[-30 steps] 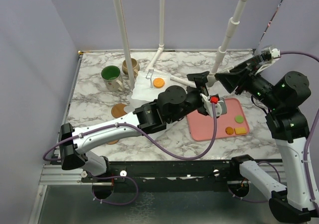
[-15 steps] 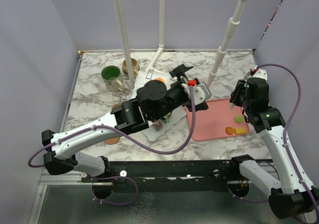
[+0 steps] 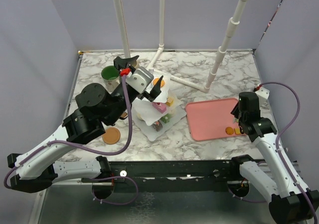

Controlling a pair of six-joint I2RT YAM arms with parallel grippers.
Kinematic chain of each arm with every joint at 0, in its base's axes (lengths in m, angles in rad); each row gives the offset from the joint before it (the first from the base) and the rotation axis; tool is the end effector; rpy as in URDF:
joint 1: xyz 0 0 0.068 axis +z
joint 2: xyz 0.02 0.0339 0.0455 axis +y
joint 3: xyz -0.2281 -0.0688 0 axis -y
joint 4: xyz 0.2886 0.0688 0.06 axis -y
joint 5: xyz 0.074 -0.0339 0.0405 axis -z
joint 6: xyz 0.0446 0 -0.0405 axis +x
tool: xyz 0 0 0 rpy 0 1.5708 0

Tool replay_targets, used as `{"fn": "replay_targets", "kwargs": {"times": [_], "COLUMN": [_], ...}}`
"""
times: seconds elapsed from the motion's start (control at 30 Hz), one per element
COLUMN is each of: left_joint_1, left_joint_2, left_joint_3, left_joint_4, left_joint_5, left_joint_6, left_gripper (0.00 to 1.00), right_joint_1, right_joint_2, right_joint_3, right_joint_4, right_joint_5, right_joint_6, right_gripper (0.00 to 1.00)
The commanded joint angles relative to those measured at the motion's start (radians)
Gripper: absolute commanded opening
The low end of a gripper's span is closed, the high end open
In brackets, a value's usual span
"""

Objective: Serve the afternoon tea
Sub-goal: Pick up the desert from the tray.

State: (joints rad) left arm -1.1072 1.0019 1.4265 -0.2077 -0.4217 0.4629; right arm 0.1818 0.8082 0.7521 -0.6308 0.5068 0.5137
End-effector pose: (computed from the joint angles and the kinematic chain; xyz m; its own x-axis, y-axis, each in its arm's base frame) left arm 0.1270 -0.2131 0.5039 0.3707 0.1696 -0.9131 0.5273 0.7709 0.3573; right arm 0.2412 0.0223 0.2505 -0.4395 0.3560 -0.8247 0.4903 0.8643 0.1119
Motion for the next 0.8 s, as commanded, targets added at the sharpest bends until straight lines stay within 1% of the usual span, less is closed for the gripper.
{"fn": "replay_targets", "kwargs": {"times": [0.0,0.13,0.23,0.3,0.47,0.57,0.67,0.73,0.77], "left_joint_1": [0.005,0.005,0.005,0.006,0.005,0.005,0.006,0.006,0.006], "left_joint_2": [-0.037,-0.058,-0.065,-0.068,-0.068,-0.069,-0.07,-0.072,-0.073], "left_joint_3": [-0.069,-0.091,-0.102,-0.107,-0.104,-0.107,-0.113,-0.116,-0.117], "left_joint_4": [-0.038,-0.035,-0.033,-0.034,-0.034,-0.034,-0.033,-0.03,-0.027], "left_joint_5": [-0.036,-0.025,-0.02,-0.018,-0.029,-0.031,-0.026,-0.027,-0.027], "left_joint_6": [-0.028,-0.053,-0.07,-0.08,-0.075,-0.074,-0.066,-0.064,-0.064], "left_gripper": [0.99,0.99,0.99,0.99,0.99,0.99,0.99,0.99,0.99], "right_joint_1": [-0.001,-0.001,-0.001,-0.001,0.0,-0.001,-0.001,-0.001,-0.001], "right_joint_2": [-0.044,-0.053,-0.045,-0.028,0.022,0.04,0.068,0.085,0.09], "right_joint_3": [-0.071,-0.136,-0.19,-0.209,-0.239,-0.255,-0.256,-0.25,-0.248], "right_joint_4": [0.049,0.114,0.196,0.252,0.329,0.384,0.408,0.406,0.407], "right_joint_5": [0.107,0.196,0.269,0.298,0.35,0.348,0.354,0.367,0.375], "right_joint_6": [0.115,0.168,0.18,0.166,0.183,0.183,0.185,0.19,0.189], "right_gripper": [0.23,0.23,0.23,0.23,0.23,0.3,0.33,0.38,0.42]}}
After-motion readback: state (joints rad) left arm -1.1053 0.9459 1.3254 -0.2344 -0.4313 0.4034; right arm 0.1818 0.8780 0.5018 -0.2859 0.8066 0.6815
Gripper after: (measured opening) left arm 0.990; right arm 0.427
